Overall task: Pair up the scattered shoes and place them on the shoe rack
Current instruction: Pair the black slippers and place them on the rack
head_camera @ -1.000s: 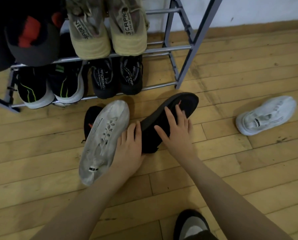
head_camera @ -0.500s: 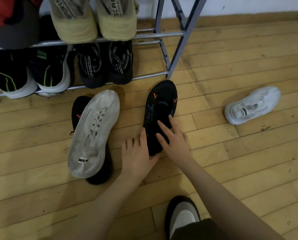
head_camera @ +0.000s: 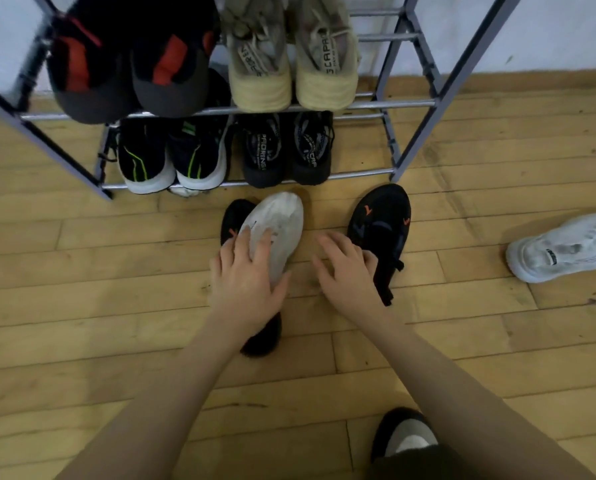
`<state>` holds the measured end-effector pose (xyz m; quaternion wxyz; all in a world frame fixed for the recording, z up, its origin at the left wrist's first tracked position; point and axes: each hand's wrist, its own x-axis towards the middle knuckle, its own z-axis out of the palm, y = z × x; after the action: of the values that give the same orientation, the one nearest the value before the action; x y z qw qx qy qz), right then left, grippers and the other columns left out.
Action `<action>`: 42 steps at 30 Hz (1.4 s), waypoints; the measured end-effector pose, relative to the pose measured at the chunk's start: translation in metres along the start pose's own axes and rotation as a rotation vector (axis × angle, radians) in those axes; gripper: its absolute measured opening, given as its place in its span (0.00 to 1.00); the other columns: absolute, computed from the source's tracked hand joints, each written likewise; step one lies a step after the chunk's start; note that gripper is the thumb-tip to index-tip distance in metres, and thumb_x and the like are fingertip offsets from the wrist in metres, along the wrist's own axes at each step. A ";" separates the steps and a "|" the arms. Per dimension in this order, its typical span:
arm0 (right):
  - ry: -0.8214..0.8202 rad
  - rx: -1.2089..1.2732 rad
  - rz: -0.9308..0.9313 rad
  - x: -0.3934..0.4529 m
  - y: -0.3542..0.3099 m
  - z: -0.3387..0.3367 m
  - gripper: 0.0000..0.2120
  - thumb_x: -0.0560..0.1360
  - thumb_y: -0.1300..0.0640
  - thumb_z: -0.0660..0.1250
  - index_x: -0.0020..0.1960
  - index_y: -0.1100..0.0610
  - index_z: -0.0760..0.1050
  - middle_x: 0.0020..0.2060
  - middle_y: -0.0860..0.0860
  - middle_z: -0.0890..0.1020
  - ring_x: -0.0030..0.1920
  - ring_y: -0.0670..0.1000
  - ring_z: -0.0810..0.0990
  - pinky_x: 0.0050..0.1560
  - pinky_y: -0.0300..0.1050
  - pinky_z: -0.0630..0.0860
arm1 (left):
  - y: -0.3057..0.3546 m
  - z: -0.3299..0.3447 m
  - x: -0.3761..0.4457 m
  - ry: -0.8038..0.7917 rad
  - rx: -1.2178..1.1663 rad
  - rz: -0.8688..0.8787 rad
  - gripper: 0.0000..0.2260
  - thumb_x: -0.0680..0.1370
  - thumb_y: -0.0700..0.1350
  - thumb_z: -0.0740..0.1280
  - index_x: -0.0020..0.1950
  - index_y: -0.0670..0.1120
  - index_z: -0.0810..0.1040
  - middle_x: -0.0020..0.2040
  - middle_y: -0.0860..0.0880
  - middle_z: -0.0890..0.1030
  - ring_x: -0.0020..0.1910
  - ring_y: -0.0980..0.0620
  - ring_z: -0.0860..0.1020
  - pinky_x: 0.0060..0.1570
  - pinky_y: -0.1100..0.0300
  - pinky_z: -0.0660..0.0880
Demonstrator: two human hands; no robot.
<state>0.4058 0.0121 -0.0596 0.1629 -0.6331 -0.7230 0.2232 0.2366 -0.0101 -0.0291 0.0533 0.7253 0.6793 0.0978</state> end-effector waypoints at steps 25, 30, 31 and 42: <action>-0.040 -0.033 -0.092 0.008 0.031 0.000 0.16 0.78 0.47 0.58 0.65 0.45 0.72 0.67 0.51 0.73 0.68 0.49 0.68 0.68 0.46 0.44 | 0.052 0.028 -0.023 -0.216 -0.392 -0.192 0.40 0.67 0.60 0.69 0.74 0.54 0.55 0.72 0.41 0.59 0.67 0.40 0.60 0.63 0.44 0.61; 0.120 -0.140 0.000 -0.010 0.044 -0.004 0.16 0.78 0.48 0.59 0.64 0.49 0.74 0.69 0.51 0.70 0.73 0.55 0.60 0.68 0.51 0.48 | 0.043 0.037 -0.020 -0.306 -0.279 -0.108 0.44 0.68 0.68 0.64 0.75 0.54 0.45 0.73 0.43 0.52 0.70 0.42 0.53 0.68 0.46 0.54; 0.148 -0.147 0.077 -0.014 0.045 -0.005 0.18 0.78 0.46 0.59 0.66 0.48 0.72 0.71 0.52 0.68 0.73 0.56 0.58 0.68 0.52 0.48 | 0.041 0.037 -0.020 -0.327 -0.293 -0.090 0.44 0.68 0.68 0.63 0.75 0.54 0.44 0.74 0.43 0.51 0.69 0.43 0.53 0.68 0.46 0.54; 0.013 -0.239 0.332 -0.040 0.077 0.001 0.27 0.77 0.39 0.55 0.74 0.41 0.55 0.76 0.54 0.52 0.73 0.61 0.57 0.68 0.59 0.54 | 0.039 0.042 -0.039 -0.331 -0.158 -0.033 0.37 0.74 0.67 0.54 0.76 0.52 0.45 0.74 0.43 0.59 0.69 0.42 0.59 0.68 0.48 0.55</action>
<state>0.4760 -0.0200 -0.0993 0.0522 -0.7598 -0.6291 0.1553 0.2814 -0.0496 -0.0643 0.2226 0.7137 0.6634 0.0292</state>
